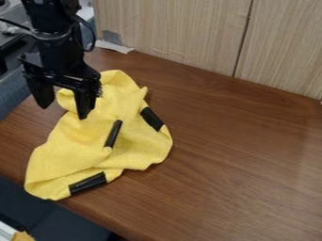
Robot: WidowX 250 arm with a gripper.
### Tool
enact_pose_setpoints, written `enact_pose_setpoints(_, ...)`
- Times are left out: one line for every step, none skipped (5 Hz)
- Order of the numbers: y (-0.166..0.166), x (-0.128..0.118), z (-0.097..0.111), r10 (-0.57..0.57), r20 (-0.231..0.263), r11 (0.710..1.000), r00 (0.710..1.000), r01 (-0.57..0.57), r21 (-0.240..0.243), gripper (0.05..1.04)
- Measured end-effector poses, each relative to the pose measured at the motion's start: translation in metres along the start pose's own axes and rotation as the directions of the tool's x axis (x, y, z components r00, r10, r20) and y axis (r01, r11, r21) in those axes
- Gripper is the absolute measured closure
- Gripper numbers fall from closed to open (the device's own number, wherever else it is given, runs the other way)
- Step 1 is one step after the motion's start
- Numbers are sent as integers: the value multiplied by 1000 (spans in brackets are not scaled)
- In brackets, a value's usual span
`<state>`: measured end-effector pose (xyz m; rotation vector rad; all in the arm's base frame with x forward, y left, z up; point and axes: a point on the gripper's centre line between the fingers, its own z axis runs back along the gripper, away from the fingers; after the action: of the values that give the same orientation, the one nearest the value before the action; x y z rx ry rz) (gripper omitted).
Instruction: Move cloth to the right of the table
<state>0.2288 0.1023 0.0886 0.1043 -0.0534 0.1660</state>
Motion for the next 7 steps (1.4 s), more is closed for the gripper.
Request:
enact_pose_setpoints(-1,-2,-6,4,-22,1000,1000,-4,-5,85)
enact_pose_setpoints(-7,9,-25,-4,-50,1000,999,4,-5,85)
enact_pose_setpoints(-9,19,-44,-17,-63,1000,998,18,11,85)
enact_pose_setpoints(-16,27,-62,-36,-47,999,998,36,6,85)
enact_pose_setpoints(-22,32,-77,-39,-15,999,999,39,-10,85)
enact_pose_setpoints(-27,38,-89,-61,-28,997,998,60,-42,84)
enact_pose_setpoints(-36,56,-91,-73,-9,996,997,72,-56,84)
